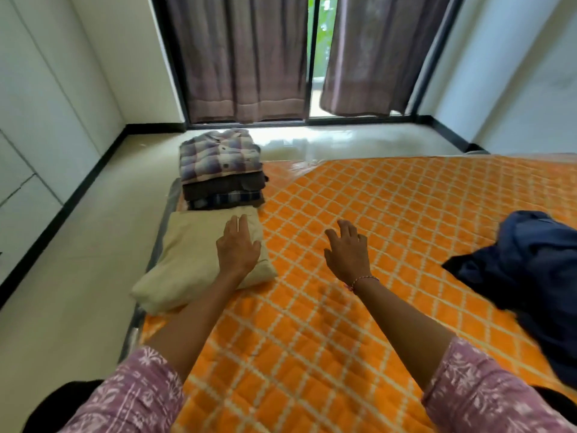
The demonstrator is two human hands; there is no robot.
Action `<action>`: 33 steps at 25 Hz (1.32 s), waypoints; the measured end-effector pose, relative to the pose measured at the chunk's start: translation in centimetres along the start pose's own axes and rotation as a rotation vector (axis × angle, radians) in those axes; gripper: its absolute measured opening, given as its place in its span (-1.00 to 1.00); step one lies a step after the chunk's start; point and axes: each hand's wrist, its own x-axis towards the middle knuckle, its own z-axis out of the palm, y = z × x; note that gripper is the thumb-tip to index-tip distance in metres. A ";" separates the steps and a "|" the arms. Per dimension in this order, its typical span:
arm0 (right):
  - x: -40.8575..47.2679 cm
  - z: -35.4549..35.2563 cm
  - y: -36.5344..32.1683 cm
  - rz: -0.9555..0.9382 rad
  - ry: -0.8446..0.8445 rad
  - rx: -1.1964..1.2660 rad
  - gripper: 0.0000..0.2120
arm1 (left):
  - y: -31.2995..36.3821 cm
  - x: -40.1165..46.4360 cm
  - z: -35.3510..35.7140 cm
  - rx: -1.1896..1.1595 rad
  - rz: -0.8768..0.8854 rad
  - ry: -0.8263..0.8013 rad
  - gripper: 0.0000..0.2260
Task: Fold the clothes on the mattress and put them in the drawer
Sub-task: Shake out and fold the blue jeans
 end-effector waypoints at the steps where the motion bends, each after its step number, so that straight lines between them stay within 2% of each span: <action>1: -1.1 -1.1 2.5 0.016 0.012 -0.028 -0.61 | 2.9 -1.1 1.1 -0.041 0.001 -0.039 -0.40; 3: -3.2 -2.9 7.4 0.073 0.078 -0.082 -0.64 | 8.4 -3.1 3.4 -0.082 0.026 -0.111 -0.39; 5: -6.0 -4.0 12.9 0.207 0.136 -0.113 -0.66 | 14.4 -4.9 5.8 -0.058 0.137 -0.138 -0.39; 12: -16.1 -4.8 30.4 0.510 0.097 -0.219 -0.62 | 32.4 -9.8 14.8 -0.003 0.471 -0.243 -0.42; 15: -17.9 -4.4 35.5 0.590 0.015 -0.202 -0.46 | 37.6 -10.6 17.8 -0.020 0.564 -0.294 -0.42; 18: -17.2 -3.8 39.5 0.660 -0.081 -0.054 -0.18 | 41.8 -9.8 20.2 -0.049 0.621 -0.363 -0.44; 20: -14.9 -3.4 40.5 0.710 -0.056 0.062 -0.02 | 43.6 -8.7 21.6 -0.153 0.624 -0.403 -0.49; 22: -11.8 -3.3 40.0 0.767 0.042 0.230 0.01 | 44.6 -7.5 22.3 -0.341 0.562 -0.433 -0.58; 24: -8.6 -3.4 39.9 0.921 0.207 0.469 -0.01 | 44.7 -6.6 22.4 -0.591 0.420 -0.483 -0.66; 26: -6.4 -3.9 41.1 1.154 0.374 0.707 -0.07 | 43.8 -5.7 22.6 -0.680 0.343 -0.550 -0.71; 27: -5.6 -4.1 41.8 1.257 0.421 0.824 -0.20 | 43.1 -5.0 22.8 -0.664 0.340 -0.583 -0.73; 28: -5.3 -4.5 42.6 1.323 0.444 0.932 -0.44 | 42.4 -4.3 23.0 -0.657 0.337 -0.623 -0.74; 29: -5.2 -4.6 43.2 1.348 0.450 1.011 -0.77 | 42.0 -3.8 23.1 -0.659 0.333 -0.666 -0.74; 30: -5.2 -4.9 43.4 1.330 0.462 1.070 -0.92 | 41.8 -3.4 23.0 -0.671 0.326 -0.704 -0.75; 31: -5.2 -5.1 43.4 1.309 0.458 1.139 -0.75 | 41.8 -3.3 22.8 -0.693 0.314 -0.733 -0.74; 33: -5.5 -6.4 41.6 1.182 0.477 1.280 -0.68 | 42.7 -3.5 21.9 -0.766 0.277 -0.801 -0.73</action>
